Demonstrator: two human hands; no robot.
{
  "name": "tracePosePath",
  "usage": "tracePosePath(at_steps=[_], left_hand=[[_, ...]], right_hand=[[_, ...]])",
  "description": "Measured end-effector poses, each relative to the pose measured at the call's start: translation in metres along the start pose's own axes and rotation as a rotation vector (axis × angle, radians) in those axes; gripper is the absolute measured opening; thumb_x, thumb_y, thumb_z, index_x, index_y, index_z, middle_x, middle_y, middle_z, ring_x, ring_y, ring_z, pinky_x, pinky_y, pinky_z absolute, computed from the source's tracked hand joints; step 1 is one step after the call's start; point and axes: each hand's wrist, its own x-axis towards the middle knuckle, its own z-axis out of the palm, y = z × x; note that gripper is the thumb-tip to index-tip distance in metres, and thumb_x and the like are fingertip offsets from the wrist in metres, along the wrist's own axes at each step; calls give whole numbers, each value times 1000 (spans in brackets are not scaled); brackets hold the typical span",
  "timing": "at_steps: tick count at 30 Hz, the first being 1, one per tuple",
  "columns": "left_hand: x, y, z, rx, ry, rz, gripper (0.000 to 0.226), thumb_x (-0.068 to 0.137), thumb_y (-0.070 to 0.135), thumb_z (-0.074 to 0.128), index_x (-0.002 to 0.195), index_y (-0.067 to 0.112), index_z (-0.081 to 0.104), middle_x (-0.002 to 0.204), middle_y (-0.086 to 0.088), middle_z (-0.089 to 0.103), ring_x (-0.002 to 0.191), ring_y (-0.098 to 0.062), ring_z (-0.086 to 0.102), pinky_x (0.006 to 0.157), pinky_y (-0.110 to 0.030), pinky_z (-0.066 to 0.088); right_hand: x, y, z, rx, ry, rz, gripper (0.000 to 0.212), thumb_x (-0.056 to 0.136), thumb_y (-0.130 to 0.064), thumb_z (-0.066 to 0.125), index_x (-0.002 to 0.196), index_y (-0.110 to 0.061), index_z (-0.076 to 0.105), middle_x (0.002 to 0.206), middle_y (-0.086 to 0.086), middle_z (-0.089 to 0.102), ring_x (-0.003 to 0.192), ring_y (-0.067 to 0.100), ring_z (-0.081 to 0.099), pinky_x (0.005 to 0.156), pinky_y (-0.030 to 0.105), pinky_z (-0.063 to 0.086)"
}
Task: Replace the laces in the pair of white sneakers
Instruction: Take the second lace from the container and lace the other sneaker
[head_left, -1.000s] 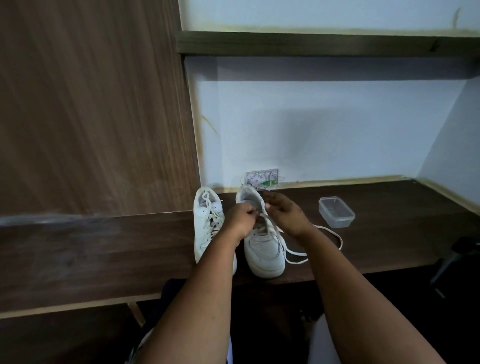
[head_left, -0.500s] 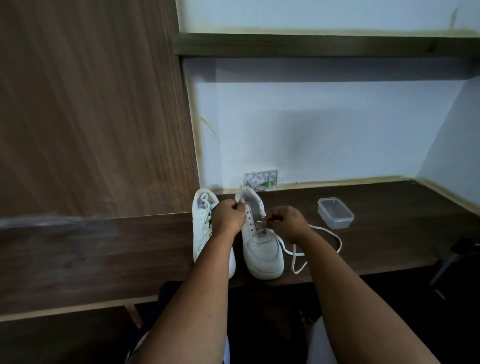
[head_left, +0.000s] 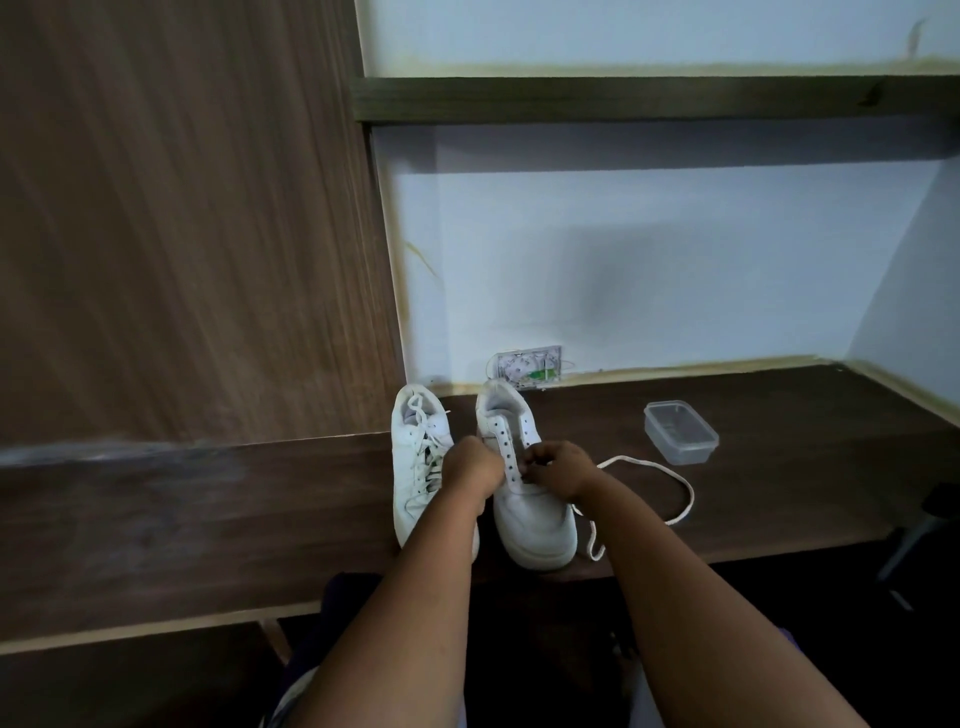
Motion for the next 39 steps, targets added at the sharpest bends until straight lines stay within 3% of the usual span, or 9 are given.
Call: tracePosePath(at_steps=[8, 13, 18, 25, 27, 30, 32, 35, 39], left_hand=[[11, -8, 5, -132, -63, 4, 28, 89, 9, 56, 113, -3, 63, 112, -22, 67, 102, -33, 67, 86, -41, 58], [-5, -3, 3, 44, -32, 115, 29, 85, 18, 69, 100, -7, 63, 103, -23, 66, 98, -34, 65, 79, -38, 55], [-18, 8, -29, 132, -23, 102, 23, 92, 16, 51, 105, -1, 62, 106, -22, 65, 96, -36, 64, 63, -35, 46], [-18, 19, -70, -1463, -4, -115, 30, 105, 11, 30, 78, 15, 43, 60, -1, 53, 49, -9, 46, 58, -24, 44], [-21, 21, -62, -1222, 12, -102, 28, 102, 20, 38, 75, 17, 44, 54, 3, 46, 40, -7, 37, 44, -20, 32], [-21, 9, -44, -15, 22, 212, 30, 92, 46, 55, 99, 17, 59, 90, 1, 61, 81, -17, 59, 66, -26, 41], [-22, 2, -36, 419, -104, 303, 29, 90, 45, 60, 97, 18, 64, 102, -2, 66, 93, -20, 60, 74, -28, 42], [-24, 3, -43, 509, -190, 365, 18, 93, 27, 58, 82, 18, 68, 103, -6, 70, 92, -22, 64, 77, -29, 49], [-36, 19, -89, 37, -87, 378, 28, 92, 9, 49, 70, 20, 62, 73, -1, 61, 60, -14, 50, 55, -24, 39]], right_hand=[[3, 3, -4, 209, -116, 31, 16, 85, 1, 65, 78, -13, 66, 76, 3, 62, 71, 11, 56, 73, 20, 48], [2, 4, -3, 166, -53, 8, 17, 82, 0, 69, 77, -15, 66, 74, -1, 62, 71, 8, 56, 72, 16, 47], [3, 5, -19, -93, -97, -88, 13, 80, -14, 75, 92, -13, 73, 76, -13, 63, 69, -7, 52, 65, 5, 40], [3, 1, -21, -217, -87, -126, 12, 84, -25, 72, 91, -16, 74, 83, -8, 68, 75, -1, 57, 68, 9, 41], [3, 0, -19, -227, -96, -119, 12, 85, -25, 71, 90, -15, 73, 81, -8, 68, 79, 4, 60, 69, 11, 42], [3, -1, -17, -251, -84, -106, 13, 85, -25, 70, 89, -13, 72, 87, 0, 72, 82, 10, 62, 74, 21, 45], [2, -2, -17, -263, -78, -97, 15, 85, -26, 70, 89, -12, 72, 91, 3, 72, 84, 13, 63, 77, 23, 46], [0, -2, -20, -254, -80, -91, 12, 82, -30, 72, 88, -20, 73, 92, -1, 71, 86, 10, 62, 78, 23, 46], [-3, 0, -25, -284, -90, -107, 22, 76, -39, 77, 96, -30, 73, 96, -3, 70, 87, 8, 62, 81, 23, 48]])
